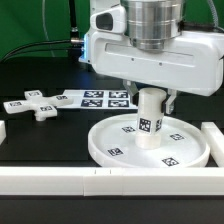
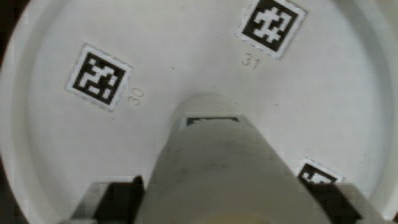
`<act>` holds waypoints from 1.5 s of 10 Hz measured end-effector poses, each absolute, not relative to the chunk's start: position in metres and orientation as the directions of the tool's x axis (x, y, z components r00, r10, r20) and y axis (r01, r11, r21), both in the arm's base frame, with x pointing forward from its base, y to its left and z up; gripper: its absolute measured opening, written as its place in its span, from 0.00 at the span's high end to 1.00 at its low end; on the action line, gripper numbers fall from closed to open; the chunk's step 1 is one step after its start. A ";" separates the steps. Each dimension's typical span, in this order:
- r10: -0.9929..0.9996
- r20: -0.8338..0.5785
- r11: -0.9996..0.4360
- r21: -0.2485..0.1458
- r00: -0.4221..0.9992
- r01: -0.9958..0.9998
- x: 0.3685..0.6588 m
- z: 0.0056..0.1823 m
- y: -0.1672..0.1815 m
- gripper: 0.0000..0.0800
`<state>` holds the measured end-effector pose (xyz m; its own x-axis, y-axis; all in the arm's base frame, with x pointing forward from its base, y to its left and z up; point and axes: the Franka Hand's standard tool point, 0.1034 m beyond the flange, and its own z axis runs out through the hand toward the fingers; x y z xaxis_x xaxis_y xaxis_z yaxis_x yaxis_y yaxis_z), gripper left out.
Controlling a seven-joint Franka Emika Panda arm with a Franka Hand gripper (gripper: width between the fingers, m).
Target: Assemble round table
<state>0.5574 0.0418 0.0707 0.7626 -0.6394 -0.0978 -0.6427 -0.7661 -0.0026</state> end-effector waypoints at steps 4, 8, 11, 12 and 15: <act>-0.786 -0.101 -0.614 0.004 0.610 -0.790 0.559 0.072 0.041 0.49; -0.952 -0.116 -0.279 -0.034 0.281 -0.960 0.564 0.070 0.039 0.49; -0.973 -0.130 -0.188 -0.029 0.190 -0.982 0.565 0.070 0.040 0.49; -0.969 -0.132 -0.206 -0.031 0.209 -0.978 0.564 0.069 0.042 0.28; -0.860 -0.115 -0.496 -0.037 0.497 -0.867 0.566 0.078 0.052 0.19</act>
Offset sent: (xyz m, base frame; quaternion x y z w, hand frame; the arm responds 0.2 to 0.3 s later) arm 0.0000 0.0000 0.0000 0.0000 0.0000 0.1938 0.9810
